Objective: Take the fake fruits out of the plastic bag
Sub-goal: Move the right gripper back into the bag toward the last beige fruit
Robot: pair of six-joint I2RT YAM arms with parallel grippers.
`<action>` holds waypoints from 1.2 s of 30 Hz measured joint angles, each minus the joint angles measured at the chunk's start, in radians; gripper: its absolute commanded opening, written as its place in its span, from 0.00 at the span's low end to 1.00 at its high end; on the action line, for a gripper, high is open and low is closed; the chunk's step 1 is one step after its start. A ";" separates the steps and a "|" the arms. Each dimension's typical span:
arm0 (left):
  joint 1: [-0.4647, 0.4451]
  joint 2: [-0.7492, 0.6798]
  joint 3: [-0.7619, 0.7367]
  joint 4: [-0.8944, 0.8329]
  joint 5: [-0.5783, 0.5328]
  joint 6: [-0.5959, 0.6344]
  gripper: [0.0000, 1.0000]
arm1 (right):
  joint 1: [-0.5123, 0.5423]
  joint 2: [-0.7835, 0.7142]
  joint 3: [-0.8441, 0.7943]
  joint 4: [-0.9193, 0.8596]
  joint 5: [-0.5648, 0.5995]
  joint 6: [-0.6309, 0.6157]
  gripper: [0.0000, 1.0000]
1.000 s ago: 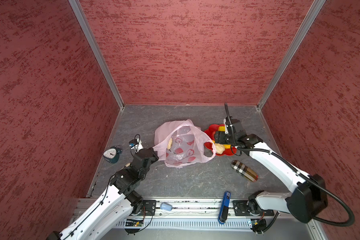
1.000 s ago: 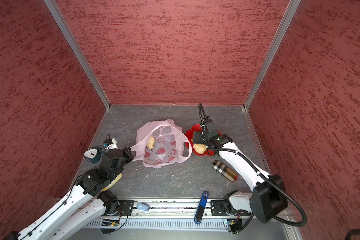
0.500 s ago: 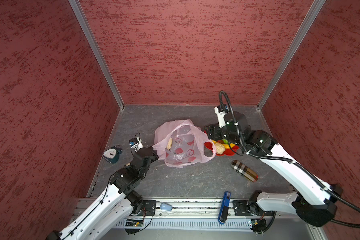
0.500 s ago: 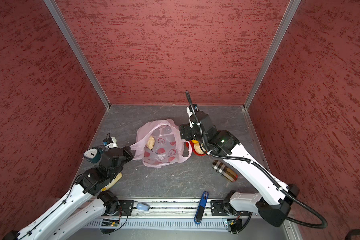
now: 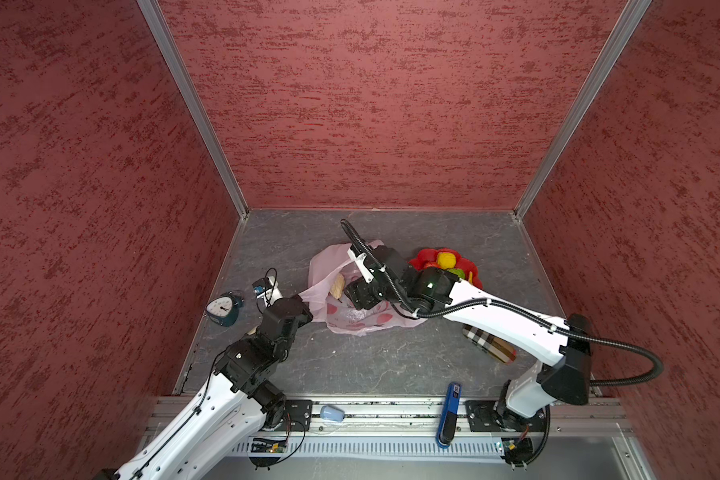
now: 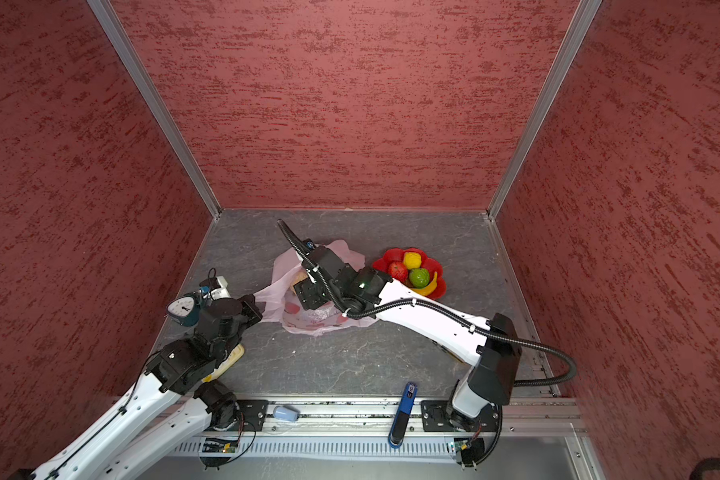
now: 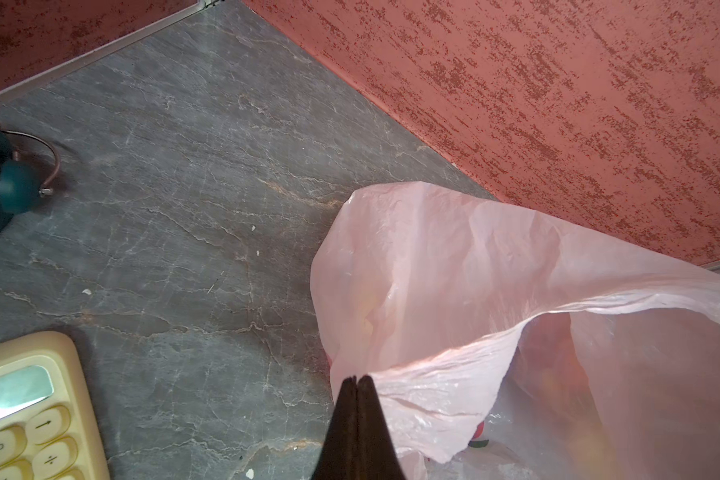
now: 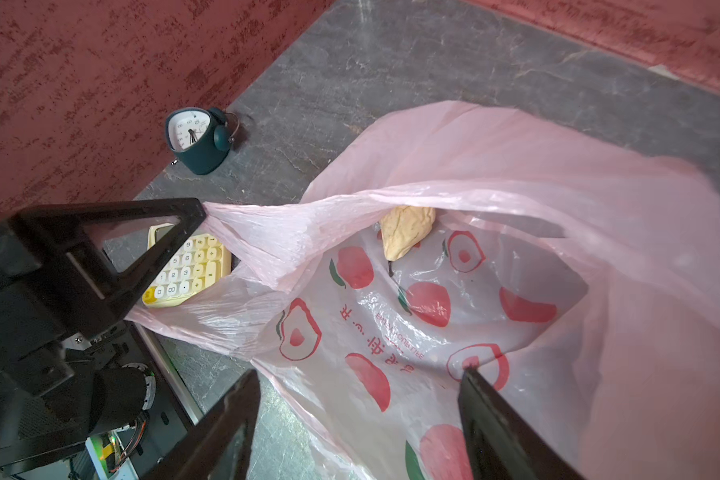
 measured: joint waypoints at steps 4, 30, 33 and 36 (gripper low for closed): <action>0.000 -0.002 0.000 -0.019 -0.008 0.001 0.04 | 0.000 0.057 0.000 0.027 -0.027 0.011 0.73; 0.000 -0.084 0.013 -0.091 -0.005 -0.008 0.04 | -0.015 0.366 -0.024 0.275 0.045 0.244 0.72; 0.000 -0.084 0.013 -0.093 0.008 -0.008 0.04 | -0.023 0.398 -0.024 0.299 0.051 0.252 0.72; 0.000 -0.081 0.013 -0.095 0.019 -0.008 0.04 | -0.026 0.416 -0.022 0.327 0.061 0.255 0.72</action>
